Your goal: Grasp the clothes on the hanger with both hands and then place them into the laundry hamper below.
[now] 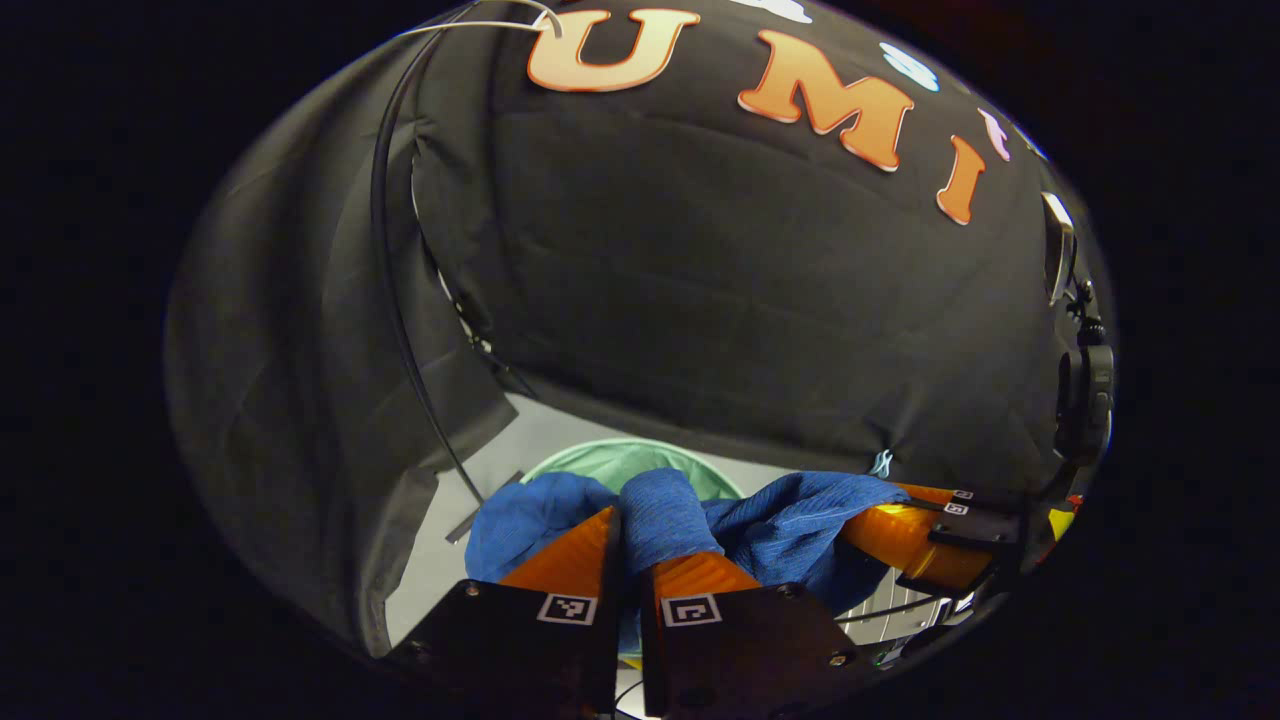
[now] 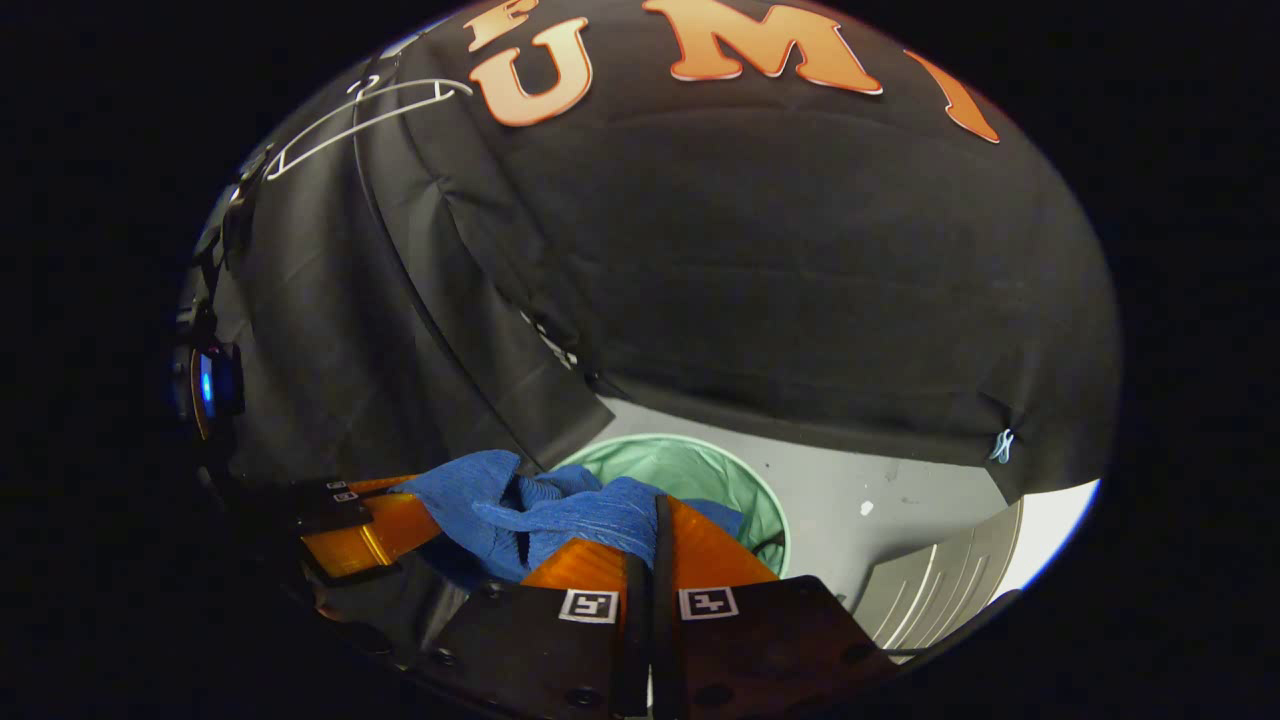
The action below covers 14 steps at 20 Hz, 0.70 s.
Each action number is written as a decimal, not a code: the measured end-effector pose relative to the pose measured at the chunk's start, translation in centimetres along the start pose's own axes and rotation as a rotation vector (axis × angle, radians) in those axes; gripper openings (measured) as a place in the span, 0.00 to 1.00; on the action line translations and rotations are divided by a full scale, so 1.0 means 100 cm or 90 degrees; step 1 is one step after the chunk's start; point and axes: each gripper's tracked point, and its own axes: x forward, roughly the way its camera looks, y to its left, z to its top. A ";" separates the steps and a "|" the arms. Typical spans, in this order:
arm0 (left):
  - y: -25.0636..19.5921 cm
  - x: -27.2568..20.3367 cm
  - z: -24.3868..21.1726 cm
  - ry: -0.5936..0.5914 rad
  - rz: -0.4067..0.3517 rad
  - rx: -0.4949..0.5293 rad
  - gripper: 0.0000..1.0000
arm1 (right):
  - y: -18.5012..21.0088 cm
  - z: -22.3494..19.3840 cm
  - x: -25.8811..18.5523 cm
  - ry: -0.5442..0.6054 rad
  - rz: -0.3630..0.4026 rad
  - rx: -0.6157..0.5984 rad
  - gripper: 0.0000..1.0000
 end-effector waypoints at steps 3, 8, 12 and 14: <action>-0.002 -0.002 -0.006 0.021 0.006 -0.001 0.23 | 0.002 -0.003 0.001 0.018 -0.007 -0.016 0.12; 0.018 -0.007 0.000 0.064 0.083 0.032 0.67 | 0.004 -0.015 0.001 0.054 -0.011 -0.013 0.63; 0.025 -0.011 0.009 0.103 0.089 -0.011 0.96 | -0.009 -0.030 0.013 0.065 -0.022 -0.004 1.00; 0.027 -0.016 0.021 0.086 0.084 -0.008 0.96 | -0.010 -0.033 0.010 0.071 -0.027 -0.013 1.00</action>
